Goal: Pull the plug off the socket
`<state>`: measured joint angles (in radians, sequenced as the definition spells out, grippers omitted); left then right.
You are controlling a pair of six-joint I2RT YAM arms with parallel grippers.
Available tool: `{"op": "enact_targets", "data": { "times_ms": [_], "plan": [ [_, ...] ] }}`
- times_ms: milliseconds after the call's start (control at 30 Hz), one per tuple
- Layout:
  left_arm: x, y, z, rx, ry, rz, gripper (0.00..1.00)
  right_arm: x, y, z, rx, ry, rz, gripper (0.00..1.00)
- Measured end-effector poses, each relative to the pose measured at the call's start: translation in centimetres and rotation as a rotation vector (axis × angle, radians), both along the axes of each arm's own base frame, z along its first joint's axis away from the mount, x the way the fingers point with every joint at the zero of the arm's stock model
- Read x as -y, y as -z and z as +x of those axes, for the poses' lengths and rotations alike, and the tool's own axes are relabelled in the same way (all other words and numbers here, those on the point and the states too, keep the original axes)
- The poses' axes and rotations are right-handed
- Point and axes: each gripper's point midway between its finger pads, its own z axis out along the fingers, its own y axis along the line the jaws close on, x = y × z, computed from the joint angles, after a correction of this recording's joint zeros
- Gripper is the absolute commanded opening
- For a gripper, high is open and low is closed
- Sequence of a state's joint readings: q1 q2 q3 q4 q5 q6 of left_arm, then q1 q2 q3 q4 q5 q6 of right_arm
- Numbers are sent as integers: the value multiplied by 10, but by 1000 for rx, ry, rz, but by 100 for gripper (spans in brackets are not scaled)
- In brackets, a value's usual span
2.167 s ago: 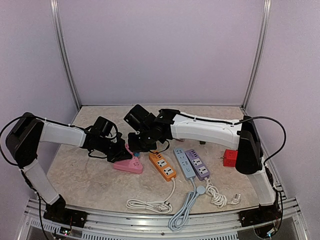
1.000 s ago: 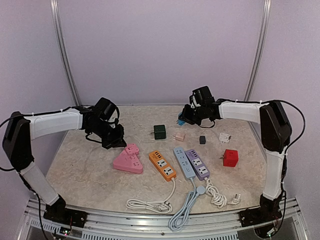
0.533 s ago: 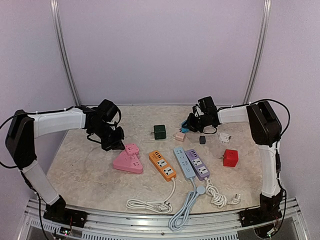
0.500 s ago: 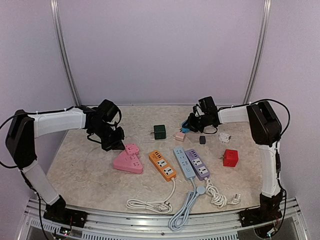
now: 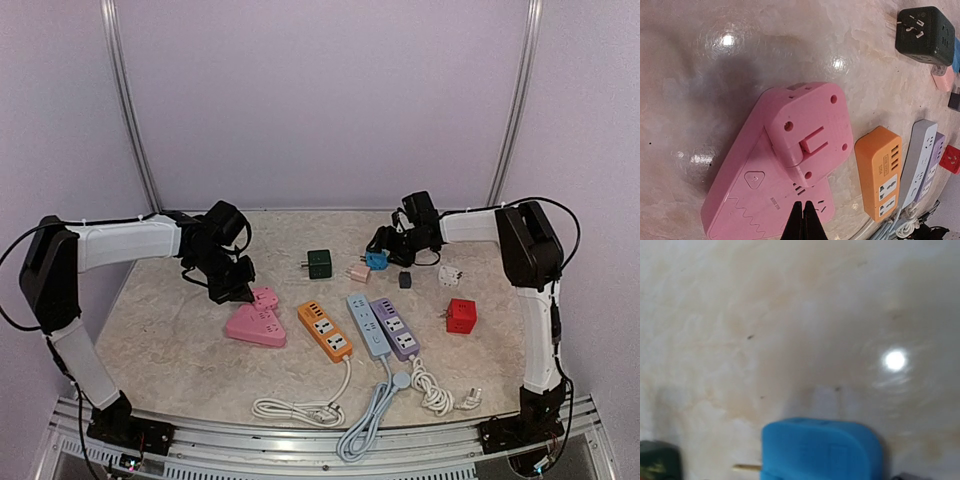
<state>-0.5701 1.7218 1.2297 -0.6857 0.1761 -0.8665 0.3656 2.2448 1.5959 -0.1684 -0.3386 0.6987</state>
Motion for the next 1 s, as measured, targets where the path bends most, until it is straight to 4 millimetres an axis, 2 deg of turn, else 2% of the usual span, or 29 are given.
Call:
{"op": "enact_targets", "data": {
  "times_ms": [167,267,367,500,600,733,867,1000],
  "plan": [
    [0,0,0,-1,-1,3,0,14,-8,-3,23,24,-118,83],
    [-1,1,0,-3,0,4,0,19,-26,-8,59,37,-177,83],
    [-2,2,1,-4,-2,5,0,8,-52,-24,110,21,-208,83],
    [-5,1,3,-2,-8,5,0,-35,-86,-58,182,-73,-190,80],
    [-8,2,5,-2,-14,6,0,-83,-95,-88,212,-181,-149,79],
    [-15,8,5,-10,-26,11,0,-145,-85,-126,195,-335,-103,78],
    [-25,16,4,-25,-44,15,0,-204,-71,-148,184,-455,-53,78],
    [-34,19,1,-31,-56,13,0,-244,-52,-163,157,-529,-18,78]
  ]
}}
